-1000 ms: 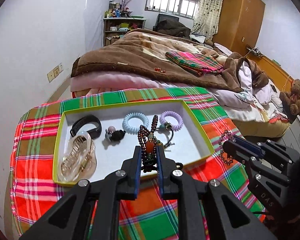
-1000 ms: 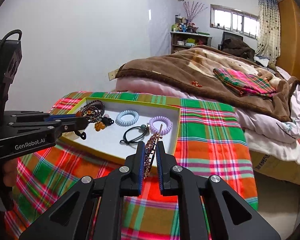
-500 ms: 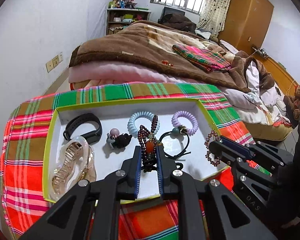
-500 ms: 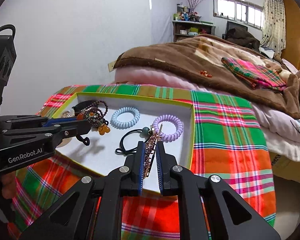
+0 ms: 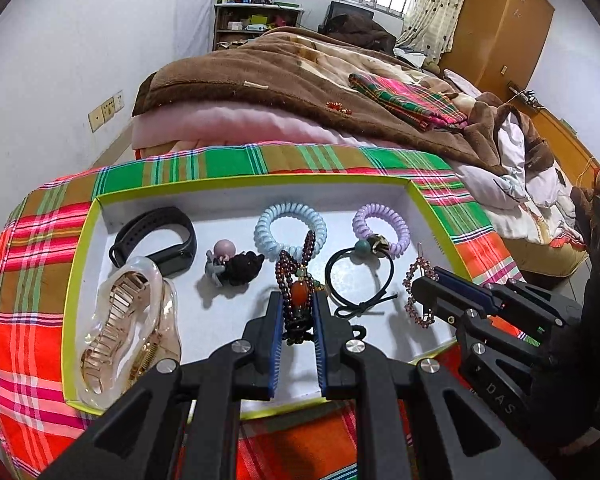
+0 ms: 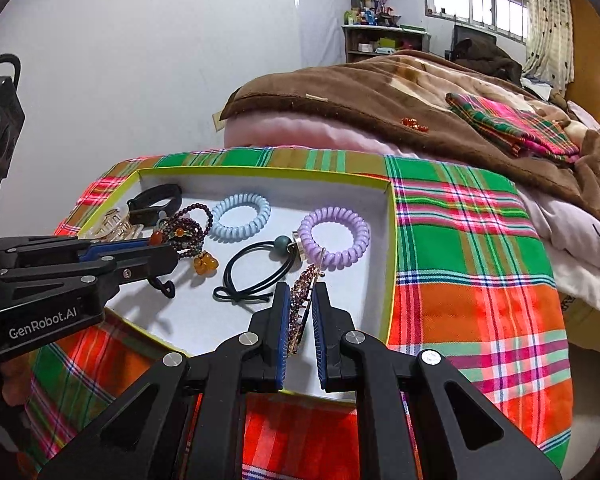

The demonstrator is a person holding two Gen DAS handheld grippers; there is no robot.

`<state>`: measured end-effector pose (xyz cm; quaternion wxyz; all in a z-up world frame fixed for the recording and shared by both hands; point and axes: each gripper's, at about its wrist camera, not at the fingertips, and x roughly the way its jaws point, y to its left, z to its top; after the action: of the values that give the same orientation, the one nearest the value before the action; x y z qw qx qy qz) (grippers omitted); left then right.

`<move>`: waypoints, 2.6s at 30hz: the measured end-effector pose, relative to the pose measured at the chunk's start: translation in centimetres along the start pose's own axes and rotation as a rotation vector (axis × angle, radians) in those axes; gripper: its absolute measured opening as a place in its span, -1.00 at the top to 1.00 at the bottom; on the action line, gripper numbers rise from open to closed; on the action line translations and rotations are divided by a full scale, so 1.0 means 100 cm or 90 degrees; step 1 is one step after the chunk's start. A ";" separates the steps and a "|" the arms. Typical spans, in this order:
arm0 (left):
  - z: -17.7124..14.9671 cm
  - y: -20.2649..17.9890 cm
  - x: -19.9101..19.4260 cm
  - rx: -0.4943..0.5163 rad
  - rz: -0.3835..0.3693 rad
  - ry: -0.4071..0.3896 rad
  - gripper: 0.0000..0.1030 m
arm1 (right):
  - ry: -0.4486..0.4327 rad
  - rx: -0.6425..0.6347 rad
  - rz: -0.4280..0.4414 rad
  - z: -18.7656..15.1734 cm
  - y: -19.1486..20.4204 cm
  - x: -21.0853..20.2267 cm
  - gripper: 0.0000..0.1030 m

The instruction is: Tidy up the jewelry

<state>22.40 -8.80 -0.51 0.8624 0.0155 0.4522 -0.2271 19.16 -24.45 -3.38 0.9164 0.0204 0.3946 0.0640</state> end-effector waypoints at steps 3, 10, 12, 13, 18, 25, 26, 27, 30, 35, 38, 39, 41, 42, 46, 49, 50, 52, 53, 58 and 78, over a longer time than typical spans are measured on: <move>-0.001 0.002 0.003 -0.004 0.003 0.007 0.71 | 0.003 0.002 0.002 -0.001 -0.001 0.002 0.78; -0.004 0.004 0.007 -0.009 0.005 0.017 0.71 | 0.002 0.006 0.004 -0.001 -0.002 0.003 0.78; -0.005 0.005 0.008 -0.011 0.006 0.021 0.71 | 0.003 0.007 0.004 -0.001 -0.002 0.003 0.78; -0.006 0.005 0.008 -0.012 0.006 0.022 0.70 | 0.003 0.007 0.003 -0.001 -0.002 0.003 0.77; -0.006 0.006 0.009 -0.014 0.010 0.026 0.69 | 0.004 0.004 -0.001 -0.002 -0.002 0.003 0.77; -0.006 0.008 0.010 -0.019 0.013 0.026 0.58 | 0.003 0.007 -0.008 -0.002 -0.003 0.002 0.73; -0.006 0.009 0.010 -0.019 0.013 0.026 0.58 | 0.003 0.006 -0.008 -0.002 -0.004 0.002 0.73; -0.007 0.009 0.010 -0.020 0.013 0.026 0.58 | 0.003 0.006 -0.009 -0.002 -0.004 0.002 0.73; -0.007 0.008 0.009 -0.020 0.014 0.026 0.53 | 0.003 0.005 -0.010 -0.002 -0.004 0.002 0.73; -0.006 0.007 0.007 -0.020 0.015 0.022 0.36 | 0.002 0.004 -0.016 -0.003 -0.004 0.003 0.70; -0.006 0.007 0.007 -0.022 0.022 0.022 0.28 | 0.000 0.001 -0.021 -0.004 -0.003 0.001 0.65; -0.006 0.007 0.007 -0.022 0.023 0.021 0.24 | 0.000 0.001 -0.023 -0.004 -0.003 0.001 0.65; -0.007 0.007 0.005 -0.023 0.025 0.020 0.20 | -0.002 0.002 -0.023 -0.004 -0.003 0.000 0.64; -0.007 0.006 0.004 -0.022 0.026 0.019 0.19 | -0.004 0.003 -0.024 -0.003 -0.004 -0.001 0.63; -0.009 0.003 -0.003 -0.018 0.037 0.010 0.09 | -0.010 0.004 -0.022 -0.004 -0.004 -0.007 0.43; -0.010 0.001 -0.010 -0.017 0.042 0.002 0.08 | -0.018 0.005 -0.025 -0.004 -0.002 -0.013 0.42; -0.012 0.000 -0.013 -0.016 0.051 -0.004 0.07 | -0.021 0.005 -0.026 -0.004 -0.002 -0.017 0.42; -0.014 -0.002 -0.019 -0.013 0.064 -0.013 0.01 | -0.028 0.004 -0.025 -0.004 0.000 -0.022 0.42; -0.015 -0.004 -0.022 -0.011 0.073 -0.018 0.00 | -0.032 0.003 -0.027 -0.004 0.001 -0.025 0.41; -0.023 -0.007 -0.039 -0.018 0.096 -0.037 -0.05 | -0.046 -0.005 -0.032 -0.009 0.008 -0.041 0.39; -0.091 -0.016 -0.098 -0.062 0.241 -0.124 -0.14 | -0.066 -0.001 -0.029 -0.049 0.036 -0.094 0.07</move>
<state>9.91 -4.45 2.08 0.9291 0.0364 0.3660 -0.0392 8.82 -22.17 0.30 0.9369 0.0139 0.3466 0.0427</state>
